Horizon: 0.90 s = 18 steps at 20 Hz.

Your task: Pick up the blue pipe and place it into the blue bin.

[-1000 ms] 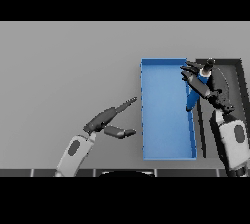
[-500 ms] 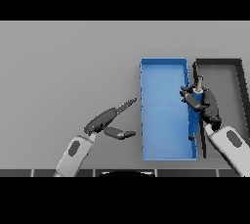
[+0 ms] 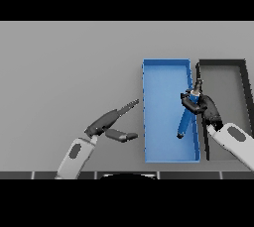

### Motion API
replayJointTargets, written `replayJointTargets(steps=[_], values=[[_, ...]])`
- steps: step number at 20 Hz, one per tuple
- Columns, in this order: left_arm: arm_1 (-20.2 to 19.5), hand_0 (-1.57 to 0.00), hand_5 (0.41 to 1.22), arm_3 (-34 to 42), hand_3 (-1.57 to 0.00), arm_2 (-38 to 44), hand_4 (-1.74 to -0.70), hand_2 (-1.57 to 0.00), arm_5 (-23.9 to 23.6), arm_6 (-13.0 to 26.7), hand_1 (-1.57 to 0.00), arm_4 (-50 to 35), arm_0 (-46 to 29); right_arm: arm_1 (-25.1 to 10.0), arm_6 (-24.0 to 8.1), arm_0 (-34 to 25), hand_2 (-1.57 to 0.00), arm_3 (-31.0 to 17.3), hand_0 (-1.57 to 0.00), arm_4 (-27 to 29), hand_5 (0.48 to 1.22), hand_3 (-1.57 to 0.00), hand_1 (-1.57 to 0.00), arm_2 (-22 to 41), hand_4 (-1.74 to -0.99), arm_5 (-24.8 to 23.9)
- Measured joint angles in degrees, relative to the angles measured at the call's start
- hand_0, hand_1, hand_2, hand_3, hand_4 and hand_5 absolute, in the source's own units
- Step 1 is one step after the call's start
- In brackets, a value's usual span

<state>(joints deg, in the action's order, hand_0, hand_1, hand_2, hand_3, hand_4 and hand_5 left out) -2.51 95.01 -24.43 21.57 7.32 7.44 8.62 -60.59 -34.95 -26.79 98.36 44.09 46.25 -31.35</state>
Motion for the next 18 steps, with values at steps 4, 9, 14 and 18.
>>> replayJointTargets(steps=[4, 9, 14, 18], values=[[0.33, 0.0, 0.427, -0.34, 0.0, -0.51, -0.89, 0.0, -0.45, 0.24, 0.0, 0.87, -0.25, -2.3, 0.01, -4.85, -0.06, -0.95, -0.06, 4.51, 0.817, -0.03, -0.06, 8.03, -1.056, -0.95], [-0.35, 0.0, 0.429, -0.28, 0.0, -0.35, -0.89, 0.0, -0.33, -0.94, 0.0, 1.05, -0.64, -2.85, 0.0, -11.07, -0.02, -3.27, -0.02, 6.59, 0.696, -0.01, -0.02, 15.29, -1.033, -1.02], [-0.33, 0.0, 0.431, -0.24, 0.0, -0.05, -0.88, 0.0, -0.39, -0.7, 0.0, 0.77, -0.42, -3.51, 0.0, -12.95, -0.01, -2.83, -0.01, 7.79, 0.661, 0.0, -0.01, 17.14, -1.022, -1.13], [-1.17, 0.0, 0.431, 0.33, 0.0, 0.65, -0.88, 0.0, 0.04, -1.15, 0.0, 0.09, -0.16, -3.08, 0.8, -13.36, -0.01, -3.51, -0.01, 7.63, 0.643, 0.0, -0.01, 18.7, -1.022, -0.76]])
